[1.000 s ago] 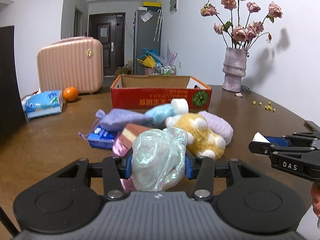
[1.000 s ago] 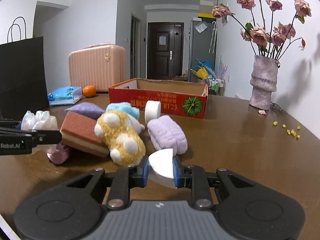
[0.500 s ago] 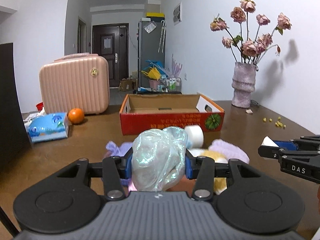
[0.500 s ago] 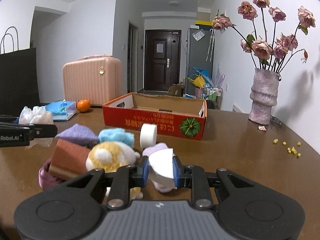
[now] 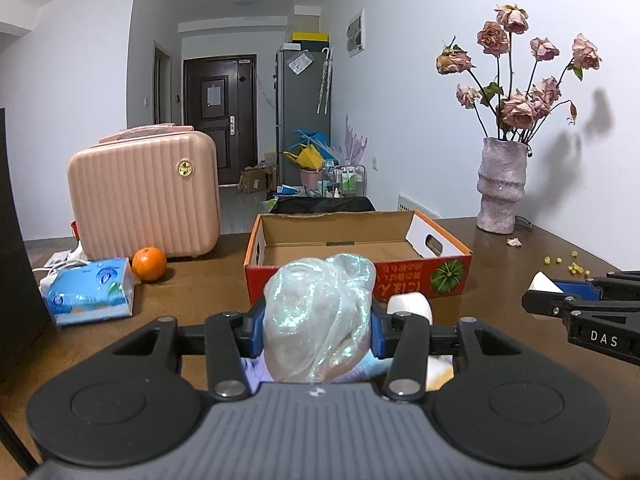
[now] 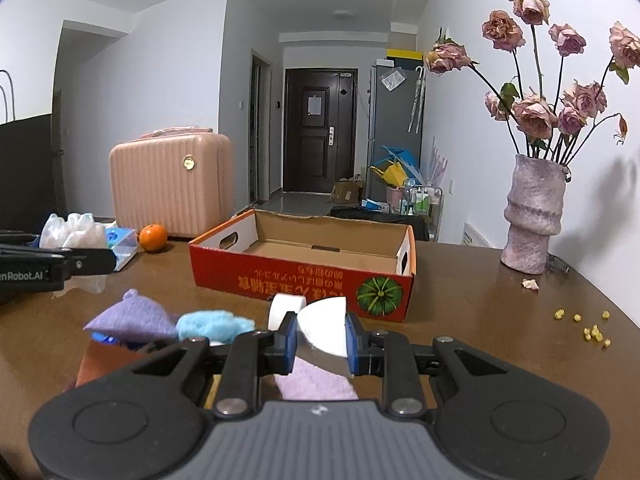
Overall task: Organize soft objects
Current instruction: 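Carry the green bag and white wedge with both grippers over the red box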
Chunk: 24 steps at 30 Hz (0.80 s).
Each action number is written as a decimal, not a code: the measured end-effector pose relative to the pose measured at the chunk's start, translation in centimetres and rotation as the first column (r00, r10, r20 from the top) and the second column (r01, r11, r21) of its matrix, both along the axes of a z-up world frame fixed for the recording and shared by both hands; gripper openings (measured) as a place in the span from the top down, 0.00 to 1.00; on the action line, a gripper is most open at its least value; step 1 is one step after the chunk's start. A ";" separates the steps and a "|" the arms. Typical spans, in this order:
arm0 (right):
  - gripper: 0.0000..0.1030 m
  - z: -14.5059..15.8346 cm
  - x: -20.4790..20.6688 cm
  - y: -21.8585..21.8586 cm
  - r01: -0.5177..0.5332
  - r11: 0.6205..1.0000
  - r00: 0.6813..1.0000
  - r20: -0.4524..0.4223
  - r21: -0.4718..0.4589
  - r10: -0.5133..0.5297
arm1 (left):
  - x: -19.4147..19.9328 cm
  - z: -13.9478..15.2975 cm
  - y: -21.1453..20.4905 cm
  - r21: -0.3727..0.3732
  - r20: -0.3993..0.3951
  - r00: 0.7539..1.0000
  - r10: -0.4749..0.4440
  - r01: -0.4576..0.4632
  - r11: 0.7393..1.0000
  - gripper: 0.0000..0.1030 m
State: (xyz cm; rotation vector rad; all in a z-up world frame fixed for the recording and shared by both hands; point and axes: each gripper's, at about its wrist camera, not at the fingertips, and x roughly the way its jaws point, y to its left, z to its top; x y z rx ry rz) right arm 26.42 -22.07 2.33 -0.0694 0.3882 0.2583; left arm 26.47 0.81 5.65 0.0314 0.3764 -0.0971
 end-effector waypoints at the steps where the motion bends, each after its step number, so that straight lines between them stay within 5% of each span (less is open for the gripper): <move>1: 0.77 0.1 0.4 0.1 0.001 1.000 1.000 0.001 0.001 -0.001 | 0.5 0.1 0.1 0.001 0.002 1.000 0.000 0.000 1.000 0.54; 24: 0.77 2.3 10.0 1.5 0.021 0.999 0.999 0.031 0.024 -0.022 | 10.0 2.1 1.2 -0.007 0.027 0.999 0.024 -0.024 1.000 0.54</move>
